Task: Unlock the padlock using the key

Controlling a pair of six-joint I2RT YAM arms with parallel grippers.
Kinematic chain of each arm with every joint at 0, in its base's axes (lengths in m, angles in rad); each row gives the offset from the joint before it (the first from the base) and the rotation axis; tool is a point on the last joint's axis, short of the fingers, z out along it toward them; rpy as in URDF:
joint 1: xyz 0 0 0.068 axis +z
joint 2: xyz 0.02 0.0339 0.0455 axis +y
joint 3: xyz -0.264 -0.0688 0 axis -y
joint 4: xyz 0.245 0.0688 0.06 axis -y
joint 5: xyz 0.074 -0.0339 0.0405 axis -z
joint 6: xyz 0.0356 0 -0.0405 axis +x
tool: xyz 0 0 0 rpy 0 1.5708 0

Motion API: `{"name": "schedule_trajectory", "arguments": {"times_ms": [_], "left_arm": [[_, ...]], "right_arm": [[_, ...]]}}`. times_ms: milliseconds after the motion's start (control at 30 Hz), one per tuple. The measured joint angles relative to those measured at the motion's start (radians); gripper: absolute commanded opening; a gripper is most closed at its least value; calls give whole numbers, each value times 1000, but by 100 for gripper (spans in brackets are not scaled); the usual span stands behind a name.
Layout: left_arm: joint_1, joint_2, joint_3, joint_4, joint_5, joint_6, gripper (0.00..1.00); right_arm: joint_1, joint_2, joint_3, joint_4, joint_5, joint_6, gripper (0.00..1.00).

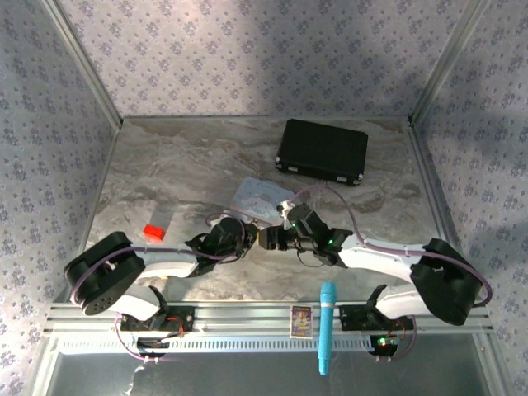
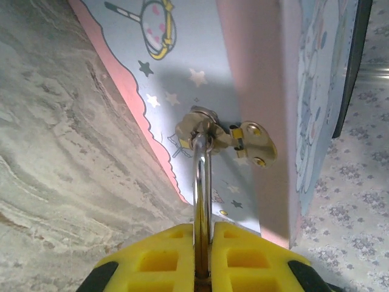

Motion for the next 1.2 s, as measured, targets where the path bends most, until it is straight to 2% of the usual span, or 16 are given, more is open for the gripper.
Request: {"name": "schedule_trajectory", "arguments": {"times_ms": [67,133,167,367,500,600,700,867,1033,1200], "left_arm": [[5,-24,19,-70,10,4,0],[8,-43,37,-136,19,8,0],[11,-49,46,-164,26,9,0],[25,-60,68,-234,66,7,0],[26,-54,74,-237,93,7,0],[26,-45,77,-237,104,7,0],[32,-45,79,-245,108,8,0],[38,-45,79,-251,100,8,0],[38,-45,79,-252,93,8,0],[40,-45,76,-251,86,7,0]], "right_arm": [[9,-6,33,-82,44,-92,68],[23,-6,40,-134,84,-177,54],[36,-6,39,-155,103,-225,51],[106,-16,0,-150,152,-397,41],[138,51,47,-152,182,-472,35],[160,106,80,-148,199,-508,31],[164,134,93,-148,216,-529,19],[166,159,109,-151,237,-538,8],[157,161,108,-134,220,-528,4],[106,160,58,-44,123,-459,2]]}}
